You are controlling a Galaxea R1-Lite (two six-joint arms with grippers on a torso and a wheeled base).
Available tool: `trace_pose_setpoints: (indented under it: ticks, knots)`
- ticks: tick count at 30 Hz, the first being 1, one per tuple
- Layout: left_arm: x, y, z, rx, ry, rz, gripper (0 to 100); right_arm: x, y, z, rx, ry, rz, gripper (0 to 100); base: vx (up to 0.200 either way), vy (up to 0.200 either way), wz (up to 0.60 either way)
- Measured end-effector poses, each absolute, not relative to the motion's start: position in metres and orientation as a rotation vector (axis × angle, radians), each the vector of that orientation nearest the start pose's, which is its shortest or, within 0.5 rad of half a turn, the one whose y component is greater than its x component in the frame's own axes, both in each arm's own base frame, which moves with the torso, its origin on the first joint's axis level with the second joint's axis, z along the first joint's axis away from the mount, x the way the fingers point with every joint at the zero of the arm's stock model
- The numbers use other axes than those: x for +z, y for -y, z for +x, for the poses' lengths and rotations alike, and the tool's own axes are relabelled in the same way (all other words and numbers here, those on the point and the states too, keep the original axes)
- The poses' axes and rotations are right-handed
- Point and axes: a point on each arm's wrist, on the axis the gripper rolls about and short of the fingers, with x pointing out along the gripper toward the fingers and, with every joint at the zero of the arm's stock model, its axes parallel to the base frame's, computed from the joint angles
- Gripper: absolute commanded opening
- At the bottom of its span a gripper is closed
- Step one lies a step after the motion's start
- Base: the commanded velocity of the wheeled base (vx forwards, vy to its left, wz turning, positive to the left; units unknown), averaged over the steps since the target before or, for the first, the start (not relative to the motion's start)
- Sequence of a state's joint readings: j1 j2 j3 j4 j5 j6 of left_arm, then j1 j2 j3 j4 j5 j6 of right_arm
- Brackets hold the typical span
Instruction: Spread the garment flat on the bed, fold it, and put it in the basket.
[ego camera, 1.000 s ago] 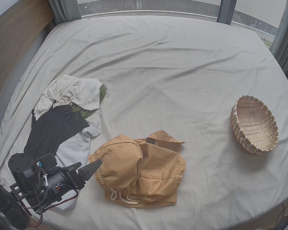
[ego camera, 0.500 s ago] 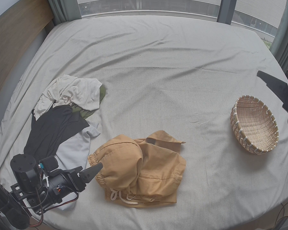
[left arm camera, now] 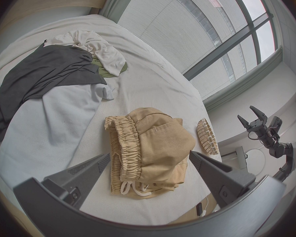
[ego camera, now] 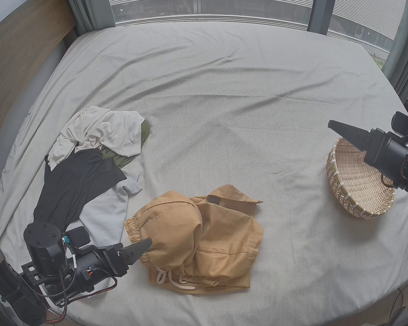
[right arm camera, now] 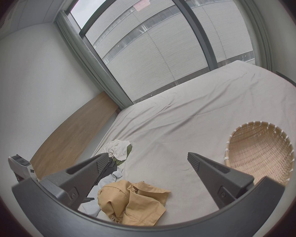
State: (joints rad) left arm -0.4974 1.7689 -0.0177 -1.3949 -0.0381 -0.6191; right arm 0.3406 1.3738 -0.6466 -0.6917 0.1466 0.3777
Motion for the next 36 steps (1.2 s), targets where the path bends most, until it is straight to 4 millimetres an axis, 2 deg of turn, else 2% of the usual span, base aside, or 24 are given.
trace_pose_setpoints:
  ticks: [9,18,36]
  knots:
    - [0.063,0.101,0.185,-0.403,-0.487,-0.527,100,0.214,-0.098,0.227,0.520,-0.170,0.378,100,0.000,0.000,0.00]
    - [0.054,0.107,0.197,-0.397,-0.494,-0.541,100,0.205,-0.103,0.235,0.522,-0.194,0.374,100,0.000,0.000,0.00]
    - [0.064,0.121,0.230,-0.385,-0.404,-0.690,100,0.202,-0.104,0.236,0.521,-0.205,0.376,100,0.000,0.000,0.00]
